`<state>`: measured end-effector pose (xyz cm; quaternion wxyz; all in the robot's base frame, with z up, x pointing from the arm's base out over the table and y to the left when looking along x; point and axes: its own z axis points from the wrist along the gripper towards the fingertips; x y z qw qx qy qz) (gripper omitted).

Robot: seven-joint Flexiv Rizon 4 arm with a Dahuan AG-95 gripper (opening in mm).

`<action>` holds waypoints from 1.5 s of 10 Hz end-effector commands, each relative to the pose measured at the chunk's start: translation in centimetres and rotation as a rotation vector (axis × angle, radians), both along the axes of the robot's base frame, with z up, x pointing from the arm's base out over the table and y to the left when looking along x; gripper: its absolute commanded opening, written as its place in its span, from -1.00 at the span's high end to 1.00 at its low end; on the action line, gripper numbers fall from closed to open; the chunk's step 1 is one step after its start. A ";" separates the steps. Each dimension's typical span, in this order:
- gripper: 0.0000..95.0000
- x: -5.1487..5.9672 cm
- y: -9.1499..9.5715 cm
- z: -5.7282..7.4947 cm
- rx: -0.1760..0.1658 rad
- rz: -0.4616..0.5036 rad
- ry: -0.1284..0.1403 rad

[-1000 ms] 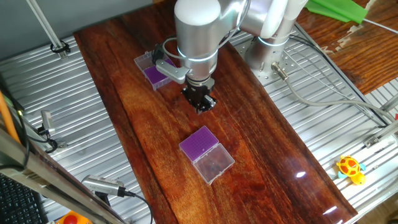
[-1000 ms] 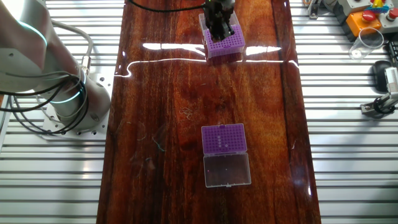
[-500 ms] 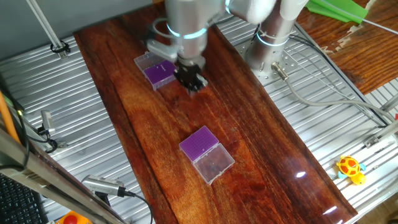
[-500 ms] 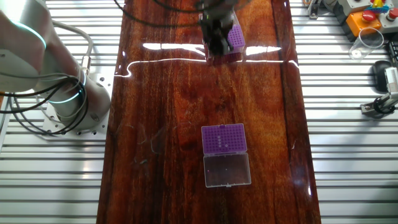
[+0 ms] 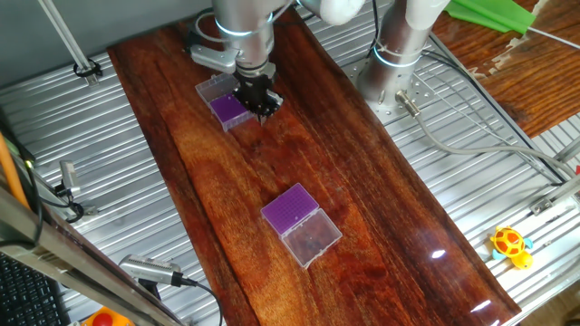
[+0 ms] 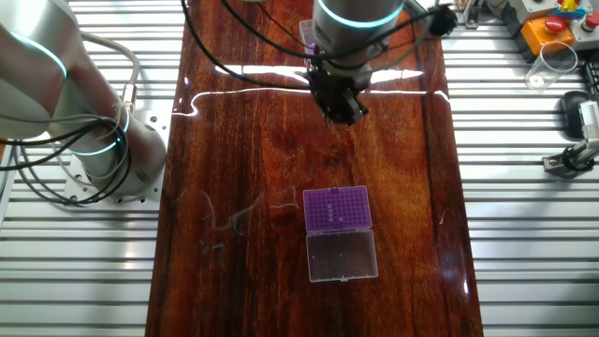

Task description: Transfer all small pipette tips from one holder to another

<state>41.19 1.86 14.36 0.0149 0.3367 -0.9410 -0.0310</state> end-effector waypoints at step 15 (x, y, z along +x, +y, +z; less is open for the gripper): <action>1.00 3.0 -12.5 -2.8 0.001 -0.001 -0.040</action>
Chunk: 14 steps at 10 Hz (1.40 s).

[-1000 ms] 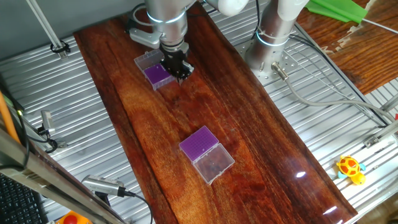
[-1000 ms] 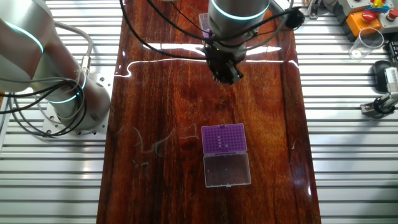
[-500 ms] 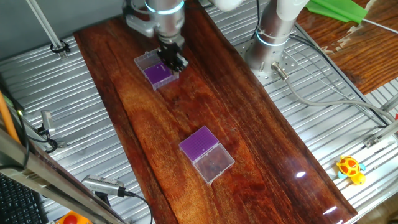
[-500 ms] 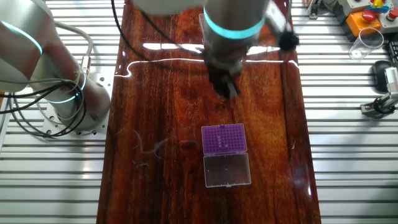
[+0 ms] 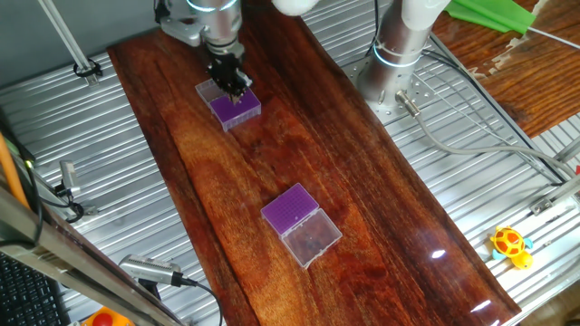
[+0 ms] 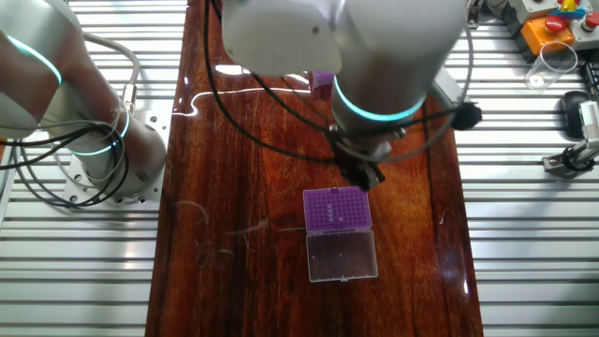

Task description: Transfer all small pipette tips from one holder to another

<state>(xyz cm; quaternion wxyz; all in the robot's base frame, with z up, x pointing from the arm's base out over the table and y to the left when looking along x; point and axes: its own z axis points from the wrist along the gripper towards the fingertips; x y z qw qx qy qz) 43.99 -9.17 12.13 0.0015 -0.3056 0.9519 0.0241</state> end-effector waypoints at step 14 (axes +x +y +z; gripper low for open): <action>1.00 -0.9 -3.9 -2.4 -0.002 0.087 -0.022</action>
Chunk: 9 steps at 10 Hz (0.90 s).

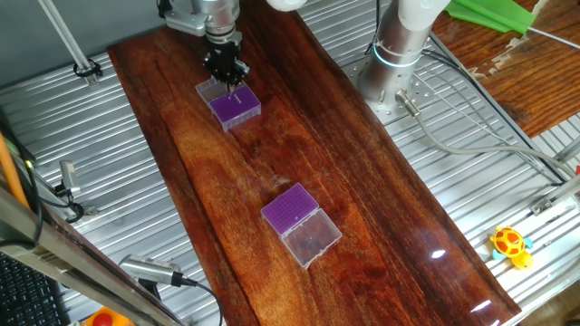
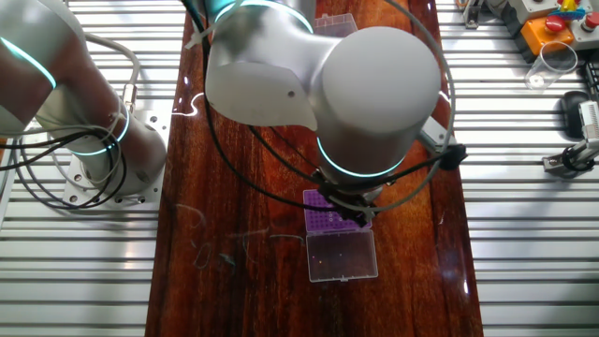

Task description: Transfer all small pipette tips from one holder to another

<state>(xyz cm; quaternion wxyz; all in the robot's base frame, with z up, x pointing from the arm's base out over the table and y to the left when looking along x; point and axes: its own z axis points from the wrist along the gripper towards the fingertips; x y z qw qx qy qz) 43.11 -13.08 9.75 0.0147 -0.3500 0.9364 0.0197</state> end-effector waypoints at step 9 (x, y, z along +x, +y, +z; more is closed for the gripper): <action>1.00 0.0 0.0 -0.3 -0.008 -0.084 0.031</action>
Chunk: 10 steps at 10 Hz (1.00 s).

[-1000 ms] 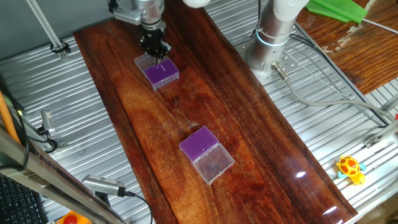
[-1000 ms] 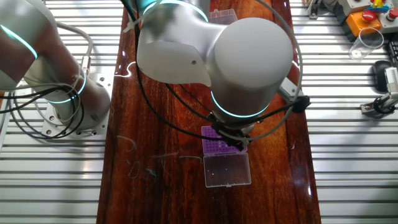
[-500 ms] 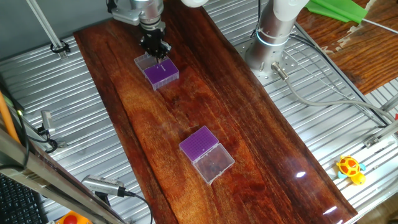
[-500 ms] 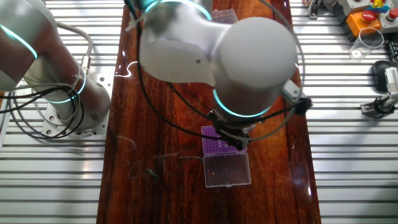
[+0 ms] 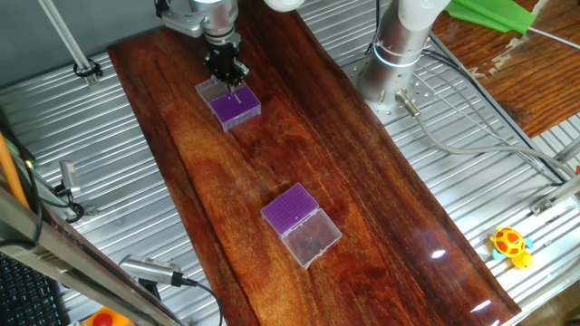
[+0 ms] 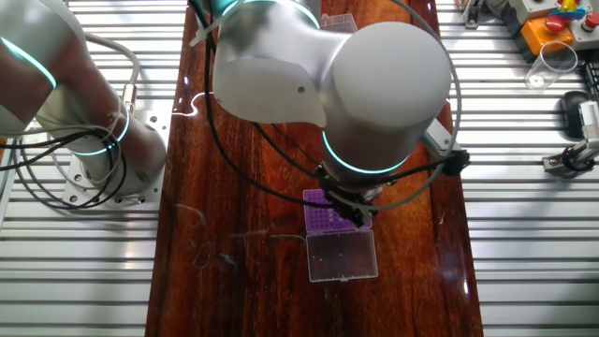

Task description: Transfer all small pipette tips from one holder to another

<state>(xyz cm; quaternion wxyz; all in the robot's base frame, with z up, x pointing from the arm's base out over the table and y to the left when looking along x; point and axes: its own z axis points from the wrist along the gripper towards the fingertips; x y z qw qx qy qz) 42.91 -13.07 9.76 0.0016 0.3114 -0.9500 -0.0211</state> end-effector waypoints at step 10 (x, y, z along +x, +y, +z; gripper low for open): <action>1.00 0.7 -0.2 -1.5 0.005 -0.010 -0.012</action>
